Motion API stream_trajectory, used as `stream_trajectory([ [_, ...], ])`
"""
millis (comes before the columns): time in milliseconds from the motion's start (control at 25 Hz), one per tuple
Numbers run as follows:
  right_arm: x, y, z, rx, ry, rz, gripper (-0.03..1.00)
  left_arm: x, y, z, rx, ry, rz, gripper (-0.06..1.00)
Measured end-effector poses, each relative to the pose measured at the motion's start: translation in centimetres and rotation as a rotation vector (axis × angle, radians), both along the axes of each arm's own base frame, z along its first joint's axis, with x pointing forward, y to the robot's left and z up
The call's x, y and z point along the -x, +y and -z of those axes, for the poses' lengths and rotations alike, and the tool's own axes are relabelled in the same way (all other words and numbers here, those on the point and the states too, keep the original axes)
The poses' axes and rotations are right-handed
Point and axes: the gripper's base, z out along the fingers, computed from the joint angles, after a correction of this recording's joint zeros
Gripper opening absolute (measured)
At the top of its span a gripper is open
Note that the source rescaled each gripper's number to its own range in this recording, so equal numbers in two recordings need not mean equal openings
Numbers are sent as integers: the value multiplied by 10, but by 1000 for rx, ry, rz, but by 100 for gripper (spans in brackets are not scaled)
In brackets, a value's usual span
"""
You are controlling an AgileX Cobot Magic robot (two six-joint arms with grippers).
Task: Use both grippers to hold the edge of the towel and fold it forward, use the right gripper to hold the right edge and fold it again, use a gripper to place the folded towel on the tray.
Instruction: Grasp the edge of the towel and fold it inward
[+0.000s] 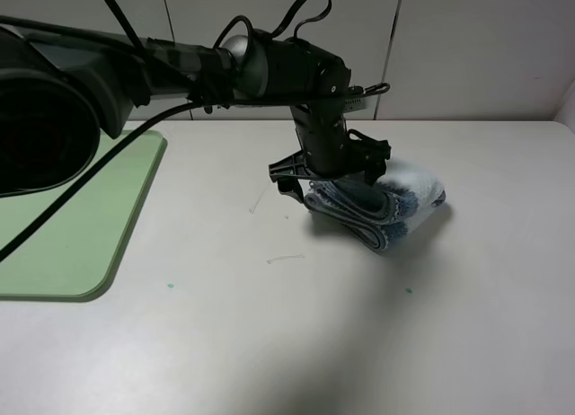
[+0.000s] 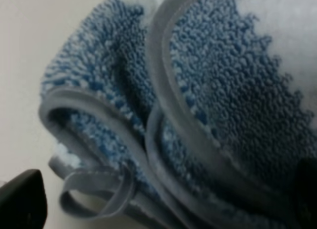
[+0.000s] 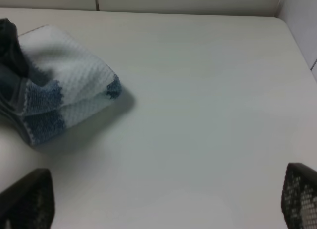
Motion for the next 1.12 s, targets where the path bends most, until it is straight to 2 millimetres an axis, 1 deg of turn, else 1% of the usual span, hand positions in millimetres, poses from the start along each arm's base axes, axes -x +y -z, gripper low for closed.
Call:
stream_trajectory([
  [240, 0, 0, 0, 1, -1, 1, 100, -1, -5, 19, 21, 3, -15, 100],
  [520, 0, 0, 0, 1, -1, 1, 100, -3, -8, 28, 55, -2, -35, 100],
  [600, 0, 0, 0, 1, -1, 1, 100, -3, -8, 29, 55, -1, -37, 98],
  [640, 0, 0, 0, 1, -1, 1, 100, -3, -8, 29, 56, -1, -37, 95],
  [720, 0, 0, 0, 1, -1, 1, 100, -3, -8, 29, 58, -1, -38, 87],
  [880, 0, 0, 0, 1, -1, 1, 100, -4, -9, 29, 61, -2, -39, 60],
  [1120, 0, 0, 0, 1, -1, 1, 100, -4, -9, 27, 60, 2, -43, 12],
])
